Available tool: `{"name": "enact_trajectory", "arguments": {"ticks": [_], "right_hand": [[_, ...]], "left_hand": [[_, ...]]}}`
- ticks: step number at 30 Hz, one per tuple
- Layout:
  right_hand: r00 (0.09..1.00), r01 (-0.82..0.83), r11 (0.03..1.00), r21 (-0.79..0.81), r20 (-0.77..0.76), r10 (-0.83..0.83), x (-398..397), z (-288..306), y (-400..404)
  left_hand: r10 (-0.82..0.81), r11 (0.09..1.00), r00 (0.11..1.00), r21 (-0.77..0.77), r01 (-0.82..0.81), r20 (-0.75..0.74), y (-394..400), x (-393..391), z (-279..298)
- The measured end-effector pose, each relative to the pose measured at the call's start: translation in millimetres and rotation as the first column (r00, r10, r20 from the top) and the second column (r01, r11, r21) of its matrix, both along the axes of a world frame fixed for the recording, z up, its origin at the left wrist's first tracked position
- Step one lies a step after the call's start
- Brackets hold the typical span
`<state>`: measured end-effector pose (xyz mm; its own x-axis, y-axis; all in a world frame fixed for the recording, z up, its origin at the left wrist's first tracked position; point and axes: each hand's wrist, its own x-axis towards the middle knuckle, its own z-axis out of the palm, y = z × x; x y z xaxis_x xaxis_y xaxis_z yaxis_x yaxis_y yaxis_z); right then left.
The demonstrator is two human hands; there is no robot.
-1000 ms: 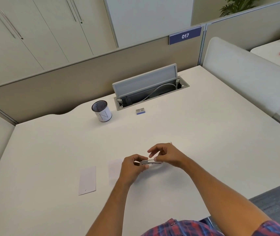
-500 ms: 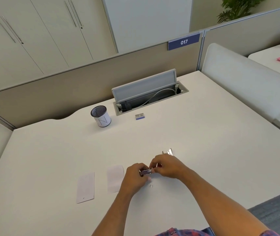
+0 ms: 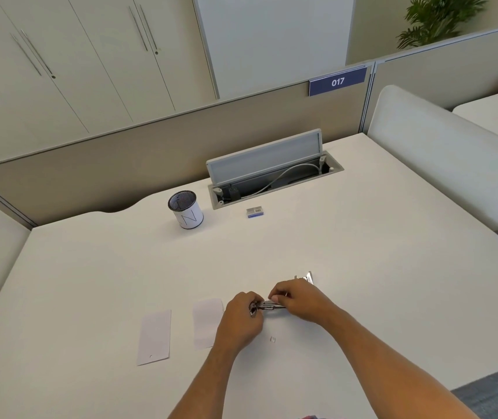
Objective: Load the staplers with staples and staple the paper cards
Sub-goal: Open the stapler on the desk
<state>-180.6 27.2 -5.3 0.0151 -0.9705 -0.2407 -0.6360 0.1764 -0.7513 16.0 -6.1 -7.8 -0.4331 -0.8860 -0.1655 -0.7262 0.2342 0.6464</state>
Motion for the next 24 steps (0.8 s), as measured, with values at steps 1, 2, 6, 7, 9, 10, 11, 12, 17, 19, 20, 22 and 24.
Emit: {"name": "enact_trajectory", "arguments": {"ticks": [1, 2, 6, 7, 9, 10, 11, 12, 17, 19, 20, 22, 24], "right_hand": [[1.000, 0.006, 1.000, 0.001, 0.003, -0.006, 0, -1, 0], [1.000, 0.009, 1.000, 0.004, 0.000, -0.009, 1, -1, 0], [0.998, 0.004, 1.000, 0.006, -0.058, -0.003, 2, 0, -1], [0.998, 0.006, 1.000, 0.004, -0.067, -0.005, 2, 1, -1], [0.997, 0.013, 1.000, 0.010, -0.076, -0.012, 3, 0, -1], [0.997, 0.017, 1.000, 0.015, -0.079, -0.016, 3, -1, -1], [0.996, 0.020, 1.000, 0.019, -0.085, -0.018, 4, -2, -1], [0.995, 0.022, 1.000, 0.020, -0.093, -0.020, 4, -3, 0], [0.998, 0.037, 0.999, 0.012, -0.047, -0.036, 6, -9, 1], [0.999, 0.036, 0.999, 0.006, -0.030, -0.035, 7, -10, 2], [0.999, 0.038, 0.999, 0.003, -0.026, -0.038, 7, -10, 3], [0.999, 0.053, 0.999, 0.002, -0.006, -0.053, 7, -11, 4], [0.998, 0.056, 0.998, -0.004, 0.004, -0.056, 6, -13, 5]], "left_hand": [[0.001, 1.000, 1.000, -0.004, -0.001, -0.002, 0, 1, -1], [-0.001, 1.000, 1.000, -0.008, 0.001, -0.001, 1, 1, -1], [-0.031, 0.999, 0.999, -0.020, 0.031, 0.017, 2, 3, -5], [-0.037, 0.999, 0.999, -0.024, 0.038, 0.019, 2, 4, -5], [-0.042, 0.998, 0.999, -0.043, 0.043, 0.024, 2, 4, -5], [-0.038, 0.998, 0.999, -0.053, 0.039, 0.025, 2, 4, -5], [-0.033, 0.998, 0.999, -0.061, 0.034, 0.026, 2, 4, -4], [-0.029, 0.997, 0.999, -0.067, 0.031, 0.027, 2, 4, -4], [-0.035, 0.995, 0.999, -0.092, 0.037, 0.033, 3, 6, -6], [-0.032, 0.994, 0.999, -0.100, 0.036, 0.037, 2, 7, -8], [-0.031, 0.994, 0.999, -0.103, 0.035, 0.044, 2, 7, -9], [-0.026, 0.994, 0.998, -0.101, 0.031, 0.050, 1, 8, -11], [-0.019, 0.995, 0.999, -0.096, 0.023, 0.042, 0, 8, -12]]}}
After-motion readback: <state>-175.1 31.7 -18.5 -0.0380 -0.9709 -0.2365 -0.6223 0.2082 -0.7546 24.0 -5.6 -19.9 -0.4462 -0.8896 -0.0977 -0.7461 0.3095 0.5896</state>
